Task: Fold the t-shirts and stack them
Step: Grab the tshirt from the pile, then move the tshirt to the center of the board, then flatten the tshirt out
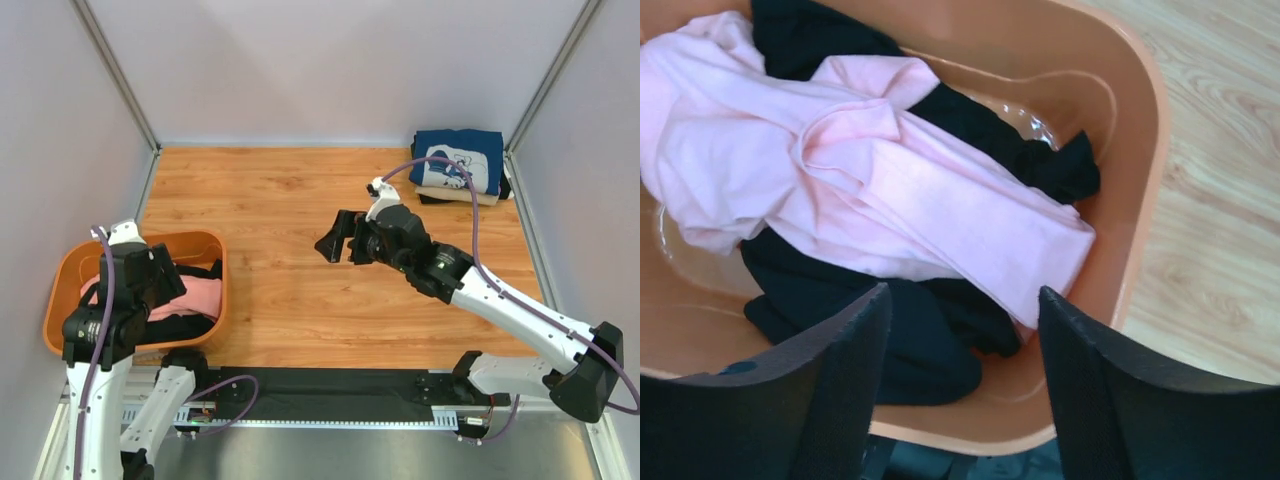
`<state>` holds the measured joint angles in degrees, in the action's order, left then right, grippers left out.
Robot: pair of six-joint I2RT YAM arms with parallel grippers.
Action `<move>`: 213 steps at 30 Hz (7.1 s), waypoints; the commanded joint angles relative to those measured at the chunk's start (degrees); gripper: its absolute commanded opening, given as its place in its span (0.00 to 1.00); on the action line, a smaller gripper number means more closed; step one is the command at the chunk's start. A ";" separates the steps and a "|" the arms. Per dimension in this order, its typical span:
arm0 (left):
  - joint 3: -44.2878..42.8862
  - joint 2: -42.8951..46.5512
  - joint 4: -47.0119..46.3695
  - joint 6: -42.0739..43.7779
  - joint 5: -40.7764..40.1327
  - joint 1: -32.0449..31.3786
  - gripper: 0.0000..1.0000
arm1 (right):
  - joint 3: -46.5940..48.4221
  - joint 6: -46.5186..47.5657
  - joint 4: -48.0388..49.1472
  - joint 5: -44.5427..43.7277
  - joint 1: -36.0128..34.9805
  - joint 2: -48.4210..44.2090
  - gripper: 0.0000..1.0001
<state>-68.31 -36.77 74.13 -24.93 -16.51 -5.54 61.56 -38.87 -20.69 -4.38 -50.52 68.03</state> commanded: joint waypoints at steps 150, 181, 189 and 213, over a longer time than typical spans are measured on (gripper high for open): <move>-16.08 -26.60 -12.07 3.48 0.27 -24.61 0.98 | 11.30 13.30 -34.25 9.02 72.12 -13.54 0.00; -15.71 -49.44 -22.01 2.16 14.58 -22.14 0.93 | 9.00 10.57 -23.17 10.79 85.67 5.18 0.00; -17.20 -57.96 -23.06 -0.55 13.18 -22.14 0.92 | 7.35 10.48 -19.66 14.14 81.46 8.87 0.00; -20.98 -78.98 -32.82 -9.44 9.31 -21.97 0.00 | 4.01 12.59 -16.84 15.54 73.99 12.39 0.00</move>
<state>-85.49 -115.77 43.99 -33.69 -6.59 -27.66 66.02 -27.14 -39.13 10.26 23.77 80.79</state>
